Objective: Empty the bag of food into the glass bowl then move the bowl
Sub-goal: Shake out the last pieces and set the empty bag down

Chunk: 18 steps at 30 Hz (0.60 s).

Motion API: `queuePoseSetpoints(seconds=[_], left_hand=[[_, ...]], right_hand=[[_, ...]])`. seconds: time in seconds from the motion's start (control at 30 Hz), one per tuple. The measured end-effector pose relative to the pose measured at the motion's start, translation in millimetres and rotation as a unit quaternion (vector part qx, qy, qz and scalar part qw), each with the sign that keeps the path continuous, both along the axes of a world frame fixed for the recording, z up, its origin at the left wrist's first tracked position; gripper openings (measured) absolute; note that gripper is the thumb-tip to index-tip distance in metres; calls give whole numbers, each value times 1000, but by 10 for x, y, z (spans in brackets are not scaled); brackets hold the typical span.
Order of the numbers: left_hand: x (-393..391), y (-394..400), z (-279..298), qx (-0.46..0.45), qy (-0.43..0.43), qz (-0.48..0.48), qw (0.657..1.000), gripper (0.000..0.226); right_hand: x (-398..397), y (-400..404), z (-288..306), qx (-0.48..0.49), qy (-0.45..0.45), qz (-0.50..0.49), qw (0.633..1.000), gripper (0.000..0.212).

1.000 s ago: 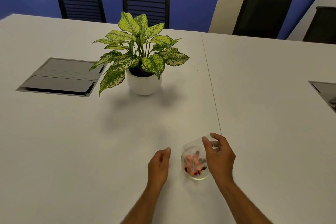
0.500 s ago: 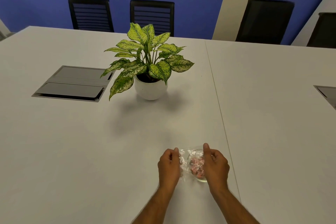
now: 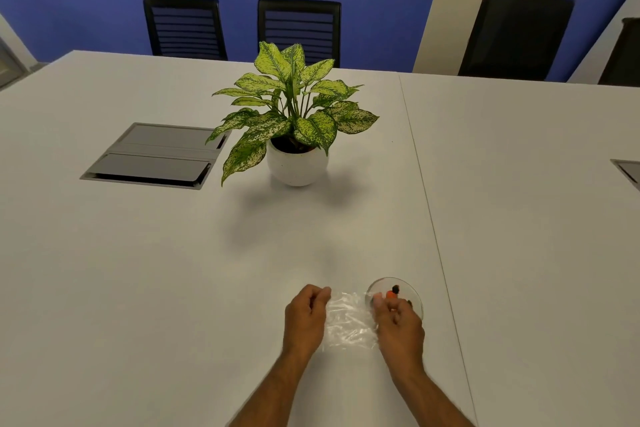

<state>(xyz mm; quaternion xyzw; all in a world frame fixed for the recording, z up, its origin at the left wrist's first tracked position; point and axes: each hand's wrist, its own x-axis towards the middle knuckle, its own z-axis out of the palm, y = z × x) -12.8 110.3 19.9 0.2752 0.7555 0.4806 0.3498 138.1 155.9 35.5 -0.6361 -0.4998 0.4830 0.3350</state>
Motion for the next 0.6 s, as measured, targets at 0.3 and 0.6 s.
queuePoseSetpoints(seconds=[0.3, 0.6], left_hand=[[-441, -622, -293, -126, 8, -96, 987, 20], [-581, -879, -452, -213, 120, -117, 963, 23]], right_hand=[[61, -387, -331, -117, -113, 128, 978, 9], [-131, -555, -540, -124, -196, 202, 951, 12]])
